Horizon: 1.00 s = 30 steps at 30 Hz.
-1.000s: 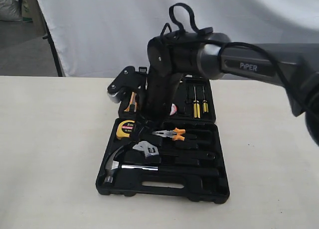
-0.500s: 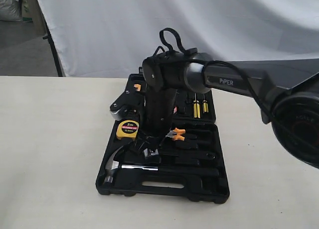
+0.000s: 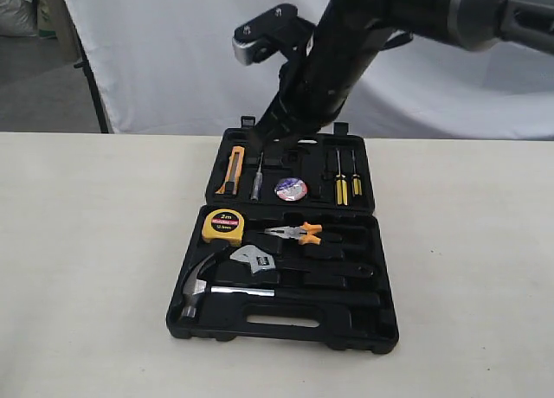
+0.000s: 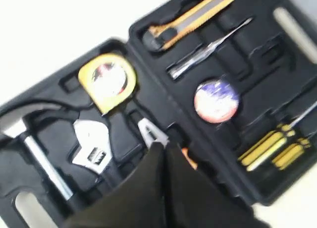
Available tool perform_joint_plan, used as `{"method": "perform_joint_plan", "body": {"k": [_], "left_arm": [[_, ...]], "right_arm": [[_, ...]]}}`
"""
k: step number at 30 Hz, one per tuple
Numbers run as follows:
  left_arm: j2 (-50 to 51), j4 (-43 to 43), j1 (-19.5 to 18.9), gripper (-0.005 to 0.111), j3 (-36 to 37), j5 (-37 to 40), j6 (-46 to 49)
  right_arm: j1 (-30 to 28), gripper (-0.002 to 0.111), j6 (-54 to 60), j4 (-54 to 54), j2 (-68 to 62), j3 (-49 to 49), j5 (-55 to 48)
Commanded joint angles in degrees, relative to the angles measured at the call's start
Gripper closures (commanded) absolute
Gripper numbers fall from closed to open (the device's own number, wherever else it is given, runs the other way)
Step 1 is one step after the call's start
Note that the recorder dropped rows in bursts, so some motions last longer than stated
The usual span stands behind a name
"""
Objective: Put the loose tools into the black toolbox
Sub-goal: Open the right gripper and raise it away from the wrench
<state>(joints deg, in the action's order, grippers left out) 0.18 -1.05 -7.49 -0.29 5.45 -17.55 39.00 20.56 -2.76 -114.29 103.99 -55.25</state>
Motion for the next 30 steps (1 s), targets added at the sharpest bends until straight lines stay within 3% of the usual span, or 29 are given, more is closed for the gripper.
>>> {"method": "perform_joint_plan", "body": {"k": [1, 16, 30], "left_arm": [[-0.2, -0.3, -1.5, 0.106, -0.2, -0.4, -0.3], [-0.2, -0.3, -1.5, 0.106, -0.2, -0.4, -0.3], [-0.2, -0.3, -1.5, 0.106, -0.2, -0.4, -0.3]], "right_arm": [[0.0, 0.109, 1.4, -2.5, -3.9, -4.7, 3.2], [0.1, 0.109, 1.4, -8.0, -19.0, -8.4, 2.9], [-0.1, 0.109, -0.3, -6.3, -3.0, -7.1, -0.8]]}}
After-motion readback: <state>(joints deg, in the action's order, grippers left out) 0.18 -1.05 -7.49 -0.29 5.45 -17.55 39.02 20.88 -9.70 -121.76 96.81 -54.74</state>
